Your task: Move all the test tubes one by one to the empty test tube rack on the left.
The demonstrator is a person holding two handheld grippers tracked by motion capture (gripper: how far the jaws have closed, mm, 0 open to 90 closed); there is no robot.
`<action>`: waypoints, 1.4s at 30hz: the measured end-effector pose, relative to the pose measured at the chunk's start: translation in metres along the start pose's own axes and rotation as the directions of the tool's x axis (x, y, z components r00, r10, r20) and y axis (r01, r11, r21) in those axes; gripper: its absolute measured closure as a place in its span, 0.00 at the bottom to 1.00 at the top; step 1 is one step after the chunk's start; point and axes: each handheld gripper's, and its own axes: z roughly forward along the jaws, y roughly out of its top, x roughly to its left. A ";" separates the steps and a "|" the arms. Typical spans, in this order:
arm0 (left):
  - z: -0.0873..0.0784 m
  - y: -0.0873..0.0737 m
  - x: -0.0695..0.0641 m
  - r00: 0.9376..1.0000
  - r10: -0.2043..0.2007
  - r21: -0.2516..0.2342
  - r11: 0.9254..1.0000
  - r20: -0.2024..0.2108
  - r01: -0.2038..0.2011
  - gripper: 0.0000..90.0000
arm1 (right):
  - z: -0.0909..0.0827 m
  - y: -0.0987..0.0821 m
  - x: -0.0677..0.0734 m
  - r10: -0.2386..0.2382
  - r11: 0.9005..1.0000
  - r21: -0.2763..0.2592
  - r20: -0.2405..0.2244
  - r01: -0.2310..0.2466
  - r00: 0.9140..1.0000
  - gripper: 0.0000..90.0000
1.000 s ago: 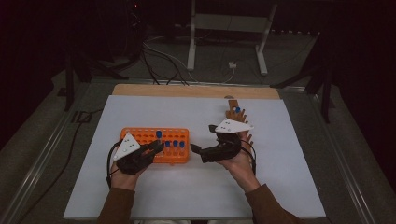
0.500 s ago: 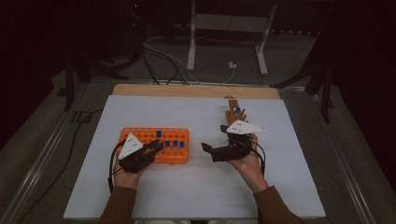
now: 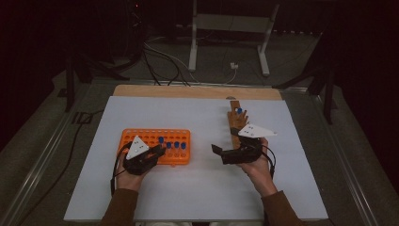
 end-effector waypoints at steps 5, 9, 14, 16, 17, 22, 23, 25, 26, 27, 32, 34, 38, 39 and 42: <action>0.003 -0.002 -0.001 1.000 0.013 0.025 1.000 -0.004 -0.012 0.86 | -0.003 -0.001 -0.003 0.006 1.000 -0.006 0.004 -0.006 1.000 0.03; 0.003 -0.003 -0.002 1.000 0.013 0.036 0.999 -0.006 -0.013 0.86 | -0.004 -0.002 -0.003 0.008 1.000 -0.007 0.005 -0.008 1.000 0.03; 0.005 -0.005 -0.003 1.000 0.015 0.059 0.998 -0.008 -0.015 0.86 | -0.003 -0.002 -0.004 0.008 1.000 -0.007 0.003 -0.008 1.000 0.03; 0.006 -0.005 -0.004 1.000 0.016 0.067 0.998 -0.008 -0.015 0.86 | -0.003 -0.002 -0.004 0.009 1.000 -0.008 0.001 -0.009 1.000 0.03; 0.007 -0.006 -0.004 1.000 0.021 0.075 0.997 -0.008 -0.020 0.86 | -0.003 -0.002 -0.004 0.010 1.000 -0.009 0.000 -0.010 1.000 0.03; 0.007 -0.006 -0.005 1.000 0.020 0.074 0.997 -0.011 -0.019 0.86 | -0.003 -0.003 -0.004 0.012 1.000 -0.010 -0.001 -0.012 1.000 0.04; 0.007 -0.006 -0.005 1.000 0.020 0.075 0.997 -0.012 -0.019 0.86 | -0.003 -0.003 -0.004 0.013 1.000 -0.010 -0.001 -0.013 1.000 0.04; 0.007 -0.006 -0.005 1.000 0.021 0.075 0.997 -0.012 -0.020 0.86 | -0.003 -0.003 -0.005 0.013 1.000 -0.011 -0.001 -0.013 1.000 0.04; 0.007 -0.006 -0.005 1.000 0.020 0.075 0.997 -0.012 -0.019 0.86 | -0.003 -0.003 -0.005 0.014 1.000 -0.012 -0.001 -0.014 1.000 0.04; 0.007 -0.006 -0.005 1.000 0.020 0.074 0.997 -0.012 -0.019 0.86 | -0.004 -0.003 -0.005 0.014 1.000 -0.011 0.001 -0.014 1.000 0.04; 0.007 -0.007 -0.004 1.000 0.016 0.071 0.997 -0.009 -0.015 0.86 | -0.006 -0.003 -0.009 0.013 1.000 -0.014 0.019 -0.013 1.000 0.04; 0.007 -0.007 -0.004 1.000 0.012 0.070 0.998 -0.007 -0.011 0.86 | -0.007 -0.003 -0.011 0.014 1.000 -0.015 0.027 -0.013 1.000 0.04; 0.007 -0.006 -0.003 1.000 -0.003 0.068 0.998 0.004 0.003 0.85 | -0.008 -0.002 -0.015 0.018 1.000 -0.015 0.042 -0.017 0.999 0.04; 0.007 -0.006 -0.003 1.000 -0.007 0.068 0.998 0.006 0.006 0.83 | -0.009 -0.002 -0.016 0.019 1.000 -0.013 0.048 -0.018 0.999 0.04; 0.006 -0.006 -0.005 1.000 -0.003 0.070 0.998 0.001 0.002 0.78 | -0.010 -0.001 -0.019 0.016 1.000 -0.011 0.060 -0.015 0.998 0.04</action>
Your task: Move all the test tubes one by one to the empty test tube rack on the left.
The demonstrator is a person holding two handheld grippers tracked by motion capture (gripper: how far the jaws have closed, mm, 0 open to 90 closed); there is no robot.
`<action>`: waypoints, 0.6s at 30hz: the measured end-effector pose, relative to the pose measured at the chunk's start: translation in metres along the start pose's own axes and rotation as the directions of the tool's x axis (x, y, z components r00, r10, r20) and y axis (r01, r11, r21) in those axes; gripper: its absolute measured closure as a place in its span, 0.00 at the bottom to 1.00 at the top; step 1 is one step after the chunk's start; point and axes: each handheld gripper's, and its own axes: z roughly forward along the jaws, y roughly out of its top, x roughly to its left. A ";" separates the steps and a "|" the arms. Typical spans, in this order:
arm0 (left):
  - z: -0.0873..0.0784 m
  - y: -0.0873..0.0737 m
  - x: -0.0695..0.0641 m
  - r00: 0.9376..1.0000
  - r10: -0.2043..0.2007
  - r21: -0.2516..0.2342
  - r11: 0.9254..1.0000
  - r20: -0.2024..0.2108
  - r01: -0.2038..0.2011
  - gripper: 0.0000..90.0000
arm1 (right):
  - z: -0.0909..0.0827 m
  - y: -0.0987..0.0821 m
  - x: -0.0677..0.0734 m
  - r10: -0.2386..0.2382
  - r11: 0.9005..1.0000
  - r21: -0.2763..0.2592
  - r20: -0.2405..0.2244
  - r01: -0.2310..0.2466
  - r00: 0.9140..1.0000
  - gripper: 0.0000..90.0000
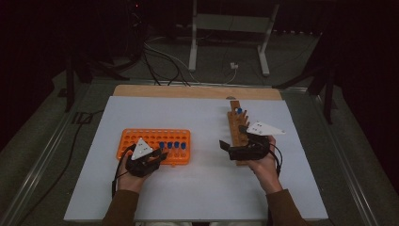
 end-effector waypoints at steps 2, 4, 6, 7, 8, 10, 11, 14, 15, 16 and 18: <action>-0.001 0.000 0.001 1.000 -0.005 0.000 1.000 0.000 0.005 0.74 | -0.001 0.000 -0.002 -0.004 1.000 0.002 0.007 0.004 1.000 0.04; -0.002 0.000 0.003 1.000 -0.014 -0.008 1.000 -0.001 0.014 0.69 | -0.001 0.001 -0.005 -0.004 1.000 0.004 0.017 0.004 1.000 0.04; -0.004 0.000 0.004 1.000 -0.024 -0.020 1.000 0.004 0.024 0.65 | -0.001 0.002 -0.008 -0.007 1.000 0.008 0.028 0.007 1.000 0.04; -0.006 0.000 0.005 1.000 -0.029 -0.027 0.999 0.005 0.029 0.63 | -0.001 0.003 -0.009 -0.004 1.000 0.007 0.032 0.003 0.999 0.04; -0.007 0.000 0.006 0.999 -0.034 -0.034 0.999 0.008 0.035 0.61 | -0.002 0.003 -0.010 -0.003 1.000 0.007 0.036 0.003 0.999 0.04; -0.009 0.000 0.007 0.999 -0.048 -0.050 0.998 0.017 0.049 0.57 | -0.002 0.005 -0.012 -0.004 1.000 0.006 0.043 0.003 0.999 0.04; -0.010 0.000 0.008 0.998 -0.057 -0.055 0.997 0.017 0.058 0.53 | -0.002 0.005 -0.013 -0.006 1.000 0.006 0.047 0.005 0.999 0.04; -0.012 0.000 0.010 0.997 -0.073 -0.076 0.994 0.010 0.074 0.38 | -0.002 0.006 -0.016 -0.010 1.000 0.011 0.055 0.009 0.998 0.04; -0.013 0.001 0.010 0.997 -0.079 -0.084 0.993 0.006 0.079 0.35 | -0.001 0.006 -0.016 -0.009 1.000 0.011 0.060 0.008 0.998 0.04; -0.014 0.001 0.010 0.997 -0.083 -0.089 0.993 0.004 0.083 0.30 | -0.001 0.007 -0.017 -0.009 1.000 0.013 0.063 0.008 0.998 0.04; -0.015 0.002 0.011 0.995 -0.095 -0.099 0.991 0.005 0.095 0.24 | -0.001 0.009 -0.019 -0.010 1.000 0.012 0.067 0.009 0.998 0.04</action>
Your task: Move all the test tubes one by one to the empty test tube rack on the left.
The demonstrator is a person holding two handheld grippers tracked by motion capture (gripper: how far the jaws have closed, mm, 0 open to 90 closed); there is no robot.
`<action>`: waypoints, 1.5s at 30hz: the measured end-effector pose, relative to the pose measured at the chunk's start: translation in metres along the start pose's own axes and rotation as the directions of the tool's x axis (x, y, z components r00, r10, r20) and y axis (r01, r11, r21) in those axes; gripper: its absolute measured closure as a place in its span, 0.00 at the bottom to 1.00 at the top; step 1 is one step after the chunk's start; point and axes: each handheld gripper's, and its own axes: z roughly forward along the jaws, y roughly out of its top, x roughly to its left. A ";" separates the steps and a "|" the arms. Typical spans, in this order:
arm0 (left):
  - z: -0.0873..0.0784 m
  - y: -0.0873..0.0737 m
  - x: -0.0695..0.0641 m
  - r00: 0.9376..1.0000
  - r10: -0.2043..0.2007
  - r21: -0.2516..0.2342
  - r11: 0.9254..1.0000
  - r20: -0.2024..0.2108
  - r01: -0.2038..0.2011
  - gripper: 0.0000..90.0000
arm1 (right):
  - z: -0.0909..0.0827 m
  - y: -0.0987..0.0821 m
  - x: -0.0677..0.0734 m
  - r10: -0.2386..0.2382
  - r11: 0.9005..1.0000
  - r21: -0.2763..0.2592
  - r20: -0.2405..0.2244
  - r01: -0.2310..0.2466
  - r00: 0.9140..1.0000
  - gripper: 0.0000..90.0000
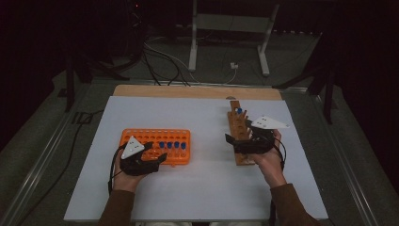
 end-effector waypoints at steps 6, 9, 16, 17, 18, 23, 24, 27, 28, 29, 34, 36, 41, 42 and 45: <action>-0.007 0.003 0.003 1.000 -0.030 -0.040 0.999 -0.003 0.029 0.14 | 0.001 0.007 -0.007 0.007 1.000 0.003 0.013 -0.007 1.000 0.04; -0.009 0.004 0.003 0.999 -0.035 -0.050 0.998 -0.007 0.035 0.09 | 0.002 0.009 -0.012 0.016 1.000 0.009 0.024 -0.017 1.000 0.04; -0.012 0.009 0.000 0.999 -0.034 -0.064 0.997 -0.004 0.034 0.01 | 0.006 0.015 -0.022 0.018 0.999 0.033 0.053 -0.020 0.998 0.04; -0.012 0.009 0.000 0.999 -0.035 -0.065 0.997 -0.002 0.035 0.01 | 0.007 0.015 -0.024 0.021 0.999 0.036 0.055 -0.023 0.998 0.04; -0.012 0.009 0.000 0.999 -0.035 -0.067 0.997 -0.002 0.035 0.01 | 0.008 0.015 -0.026 0.023 0.999 0.040 0.057 -0.025 0.998 0.04; -0.013 0.009 0.001 0.999 -0.047 -0.074 0.996 -0.003 0.046 0.01 | 0.013 0.016 -0.033 0.023 0.999 0.046 0.057 -0.026 0.998 0.03; -0.013 0.010 0.002 0.999 -0.050 -0.077 0.996 -0.003 0.049 0.01 | 0.014 0.016 -0.035 0.024 0.999 0.044 0.055 -0.027 0.998 0.03; -0.014 0.010 0.003 0.998 -0.056 -0.084 0.995 -0.006 0.055 0.01 | 0.018 0.017 -0.039 0.021 0.999 0.044 0.062 -0.024 0.998 0.03; -0.015 0.010 0.003 0.998 -0.059 -0.085 0.995 -0.007 0.058 0.01 | 0.019 0.017 -0.041 0.021 0.999 0.041 0.062 -0.024 0.998 0.03; -0.015 0.010 0.003 0.998 -0.059 -0.085 0.995 -0.006 0.059 0.01 | 0.020 0.016 -0.043 0.020 0.999 0.041 0.065 -0.023 0.998 0.03; -0.014 0.010 0.004 0.998 -0.059 -0.078 0.995 -0.006 0.058 0.01 | 0.029 0.014 -0.056 0.050 0.997 0.047 0.089 -0.055 0.995 0.05; -0.013 0.010 0.004 0.998 -0.060 -0.078 0.995 -0.006 0.059 0.01 | 0.033 0.012 -0.059 0.052 0.997 0.057 0.097 -0.058 0.994 0.06; -0.014 0.009 0.004 0.998 -0.063 -0.077 0.995 -0.008 0.062 0.01 | 0.048 0.007 -0.067 0.068 0.992 0.099 0.131 -0.081 0.989 0.09; -0.014 0.009 0.004 0.998 -0.064 -0.077 0.995 -0.007 0.063 0.01 | 0.051 0.006 -0.070 0.072 0.990 0.107 0.140 -0.087 0.988 0.12; -0.014 0.009 0.005 0.998 -0.068 -0.077 0.995 -0.007 0.068 0.01 | 0.058 0.002 -0.074 0.076 0.987 0.125 0.157 -0.097 0.985 0.19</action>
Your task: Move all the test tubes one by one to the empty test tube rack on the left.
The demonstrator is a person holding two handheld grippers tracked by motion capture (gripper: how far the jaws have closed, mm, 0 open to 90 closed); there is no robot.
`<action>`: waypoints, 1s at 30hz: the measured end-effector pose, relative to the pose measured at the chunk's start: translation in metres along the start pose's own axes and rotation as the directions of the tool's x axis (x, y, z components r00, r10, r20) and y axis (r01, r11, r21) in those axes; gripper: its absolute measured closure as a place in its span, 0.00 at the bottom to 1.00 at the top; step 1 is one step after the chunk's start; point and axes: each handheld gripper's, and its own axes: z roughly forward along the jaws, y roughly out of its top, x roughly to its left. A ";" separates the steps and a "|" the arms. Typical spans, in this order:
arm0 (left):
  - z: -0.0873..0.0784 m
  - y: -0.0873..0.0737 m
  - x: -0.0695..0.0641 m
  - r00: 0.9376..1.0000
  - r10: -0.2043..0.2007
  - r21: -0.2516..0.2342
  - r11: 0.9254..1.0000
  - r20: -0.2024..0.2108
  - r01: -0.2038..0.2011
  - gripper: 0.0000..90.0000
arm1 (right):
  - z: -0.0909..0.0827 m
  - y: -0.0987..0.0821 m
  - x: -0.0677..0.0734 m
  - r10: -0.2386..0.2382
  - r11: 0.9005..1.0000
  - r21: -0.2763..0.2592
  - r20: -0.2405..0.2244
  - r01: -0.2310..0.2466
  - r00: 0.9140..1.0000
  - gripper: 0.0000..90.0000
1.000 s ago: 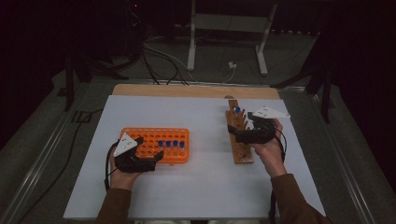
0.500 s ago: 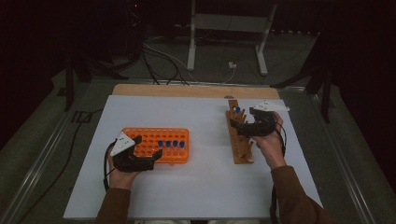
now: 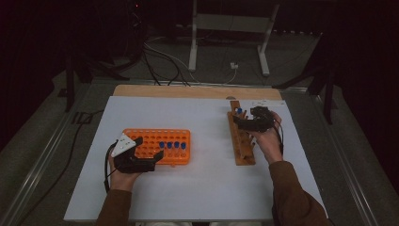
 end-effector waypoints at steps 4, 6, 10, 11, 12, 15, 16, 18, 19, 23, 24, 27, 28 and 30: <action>0.000 0.000 0.000 1.000 -0.001 0.003 1.000 0.001 0.001 0.01 | 0.006 -0.003 -0.002 -0.006 1.000 0.000 0.026 0.006 1.000 0.34; 0.001 0.000 0.000 1.000 0.001 0.004 1.000 0.003 -0.001 0.01 | 0.007 -0.002 -0.002 -0.017 1.000 0.000 0.034 0.017 0.999 0.44; 0.001 0.000 0.000 1.000 0.000 0.004 1.000 0.004 0.000 0.01 | 0.010 0.000 0.000 -0.046 0.999 -0.005 0.051 0.046 0.998 0.59; 0.001 0.000 0.000 1.000 0.000 0.003 1.000 0.004 0.000 0.01 | 0.011 0.001 0.000 -0.052 0.999 -0.003 0.056 0.052 0.997 0.61; 0.000 0.000 -0.001 1.000 -0.002 0.002 1.000 0.004 0.002 0.01 | 0.012 0.001 0.001 -0.054 0.999 -0.002 0.057 0.055 0.997 0.65; 0.000 0.000 0.000 1.000 -0.002 0.002 1.000 0.004 0.002 0.01 | 0.015 0.001 0.001 -0.066 0.998 0.005 0.067 0.066 0.996 0.73; 0.000 -0.001 0.000 1.000 -0.003 0.002 1.000 0.004 0.003 0.01 | 0.016 0.001 0.001 -0.068 0.998 0.010 0.068 0.068 0.995 0.76; 0.000 -0.001 -0.001 1.000 -0.004 0.002 1.000 0.005 0.004 0.01 | 0.017 0.001 0.001 -0.069 0.998 0.014 0.068 0.069 0.995 0.80; 0.001 -0.001 -0.001 1.000 -0.005 0.002 1.000 0.005 0.005 0.01 | 0.018 0.000 0.001 -0.069 0.998 0.017 0.071 0.068 0.995 0.82; 0.001 -0.001 -0.001 1.000 -0.004 0.004 1.000 0.007 0.004 0.01 | 0.021 0.001 0.000 -0.064 0.998 0.016 0.064 0.063 0.996 0.84; 0.001 -0.001 -0.001 1.000 -0.004 0.005 1.000 0.006 0.004 0.01 | 0.022 0.001 0.000 -0.064 0.998 0.017 0.061 0.063 0.996 0.85; 0.001 -0.001 -0.001 1.000 -0.004 0.005 1.000 0.007 0.004 0.01 | 0.024 0.003 0.002 -0.065 0.998 0.025 0.054 0.064 0.996 0.85; 0.001 -0.001 -0.001 1.000 -0.004 0.004 1.000 0.006 0.004 0.01 | 0.024 0.004 0.002 -0.069 0.997 0.027 0.054 0.068 0.996 0.85; 0.000 -0.001 0.000 1.000 -0.004 0.004 1.000 0.005 0.004 0.01 | 0.025 0.005 0.004 -0.073 0.997 0.032 0.055 0.071 0.996 0.85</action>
